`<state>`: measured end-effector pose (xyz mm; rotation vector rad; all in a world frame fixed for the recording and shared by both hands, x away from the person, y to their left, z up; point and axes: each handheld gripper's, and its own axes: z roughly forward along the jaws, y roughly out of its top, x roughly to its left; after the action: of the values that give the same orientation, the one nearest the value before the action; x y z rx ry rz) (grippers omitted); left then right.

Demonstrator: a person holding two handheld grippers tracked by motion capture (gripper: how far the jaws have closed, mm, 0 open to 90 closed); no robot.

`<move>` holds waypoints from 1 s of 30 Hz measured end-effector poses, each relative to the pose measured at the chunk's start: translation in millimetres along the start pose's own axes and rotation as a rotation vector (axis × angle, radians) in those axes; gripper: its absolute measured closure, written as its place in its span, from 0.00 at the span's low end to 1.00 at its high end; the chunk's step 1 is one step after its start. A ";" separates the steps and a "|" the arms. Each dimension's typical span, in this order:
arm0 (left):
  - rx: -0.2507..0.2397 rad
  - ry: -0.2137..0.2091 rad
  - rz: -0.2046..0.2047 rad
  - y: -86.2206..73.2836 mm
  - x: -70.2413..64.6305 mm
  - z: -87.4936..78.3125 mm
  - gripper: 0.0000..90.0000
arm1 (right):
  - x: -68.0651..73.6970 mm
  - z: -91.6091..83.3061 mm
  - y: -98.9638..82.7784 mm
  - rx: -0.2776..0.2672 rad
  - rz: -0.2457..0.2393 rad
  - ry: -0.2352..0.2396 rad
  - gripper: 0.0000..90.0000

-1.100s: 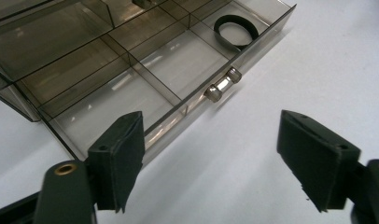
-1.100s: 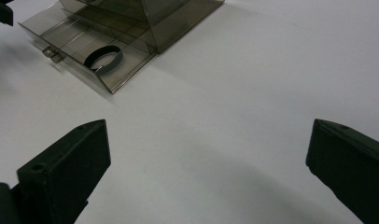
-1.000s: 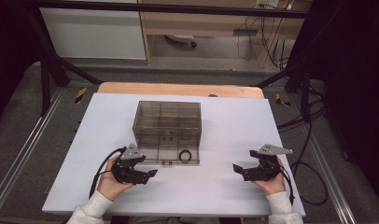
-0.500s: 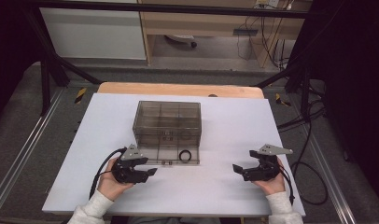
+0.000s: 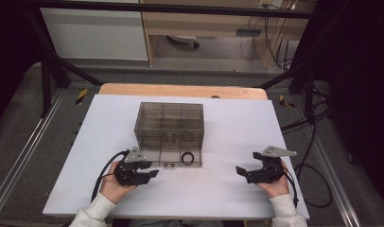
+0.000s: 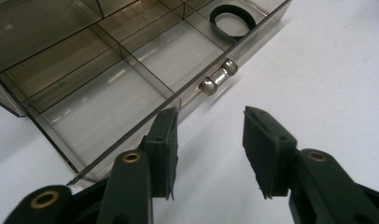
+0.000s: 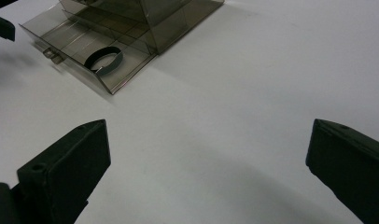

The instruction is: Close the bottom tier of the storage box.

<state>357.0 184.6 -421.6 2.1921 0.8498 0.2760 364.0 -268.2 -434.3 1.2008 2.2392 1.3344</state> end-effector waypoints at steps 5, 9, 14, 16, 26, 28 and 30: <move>0.005 0.001 0.000 -0.8 0.2 2.2 0.69 | 0.0 -0.5 0.2 -0.001 0.001 0.000 0.01; 0.014 0.001 0.001 -1.4 0.0 4.1 0.74 | 0.3 0.1 0.1 0.001 0.002 -0.002 0.01; 0.017 0.006 0.001 -2.3 0.0 7.1 0.81 | 0.3 -0.1 0.1 0.001 0.002 -0.002 0.01; 0.028 0.001 -0.003 -2.6 -1.0 7.9 0.85 | 0.4 -0.2 0.2 -0.001 0.002 -0.002 0.01; 0.027 0.003 0.010 -2.0 -2.2 14.1 0.96 | 0.5 0.5 0.1 0.005 0.001 -0.001 0.01; 0.026 0.010 0.012 -1.6 -2.1 15.1 0.98 | 0.6 0.5 0.1 0.005 0.002 -0.001 0.01; 0.029 0.015 0.012 -1.1 -2.3 16.2 0.99 | 0.6 0.4 0.1 0.004 0.002 -0.002 0.01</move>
<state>361.8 174.3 -433.4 2.2251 0.8538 0.2886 363.9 -267.6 -434.4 1.2047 2.2411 1.3300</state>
